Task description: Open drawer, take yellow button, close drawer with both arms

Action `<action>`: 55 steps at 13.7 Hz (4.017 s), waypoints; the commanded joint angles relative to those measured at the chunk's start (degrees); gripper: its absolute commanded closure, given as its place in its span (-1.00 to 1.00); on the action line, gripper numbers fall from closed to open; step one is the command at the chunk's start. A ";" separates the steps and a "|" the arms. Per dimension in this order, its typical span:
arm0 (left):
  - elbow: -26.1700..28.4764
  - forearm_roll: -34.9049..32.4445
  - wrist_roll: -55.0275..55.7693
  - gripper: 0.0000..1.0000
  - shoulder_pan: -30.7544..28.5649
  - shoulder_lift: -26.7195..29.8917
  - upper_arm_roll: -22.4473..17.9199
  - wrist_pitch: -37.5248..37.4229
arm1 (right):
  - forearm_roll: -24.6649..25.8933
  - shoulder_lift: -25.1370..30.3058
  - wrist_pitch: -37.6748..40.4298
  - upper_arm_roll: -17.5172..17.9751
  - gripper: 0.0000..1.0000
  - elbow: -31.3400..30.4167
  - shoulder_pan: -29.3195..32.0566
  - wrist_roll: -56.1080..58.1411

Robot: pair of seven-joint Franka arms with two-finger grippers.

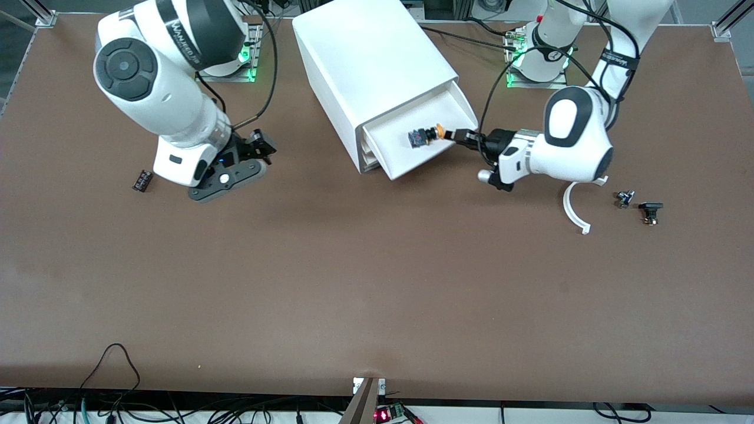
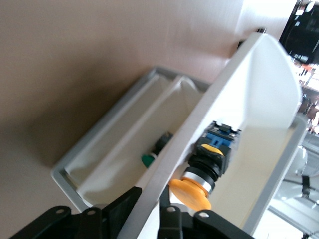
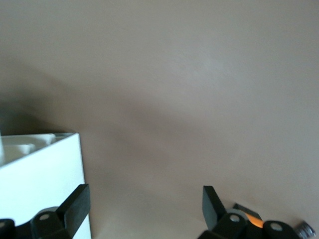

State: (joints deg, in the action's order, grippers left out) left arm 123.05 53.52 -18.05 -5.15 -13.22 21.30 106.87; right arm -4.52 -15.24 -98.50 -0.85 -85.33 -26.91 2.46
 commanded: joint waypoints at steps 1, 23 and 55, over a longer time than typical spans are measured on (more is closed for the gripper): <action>-0.80 -4.22 3.38 -0.98 0.32 -0.49 -1.26 6.95 | -0.93 -7.32 0.85 2.94 -1.00 11.55 -3.32 2.46; -22.51 -49.54 15.64 -1.00 -3.74 17.69 -10.40 -8.26 | 4.17 -25.63 -16.89 10.26 -1.00 23.63 -16.59 37.45; -16.46 -51.15 26.82 -1.00 -1.45 16.47 -9.53 1.03 | 4.96 -18.87 -16.21 2.71 0.50 22.14 -20.21 7.95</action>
State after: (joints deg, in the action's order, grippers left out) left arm 103.05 4.11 5.13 -7.55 3.66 11.21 103.10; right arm 0.48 -36.33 -116.20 3.12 -61.67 -49.25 16.50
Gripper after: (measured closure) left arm 0.000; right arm 0.581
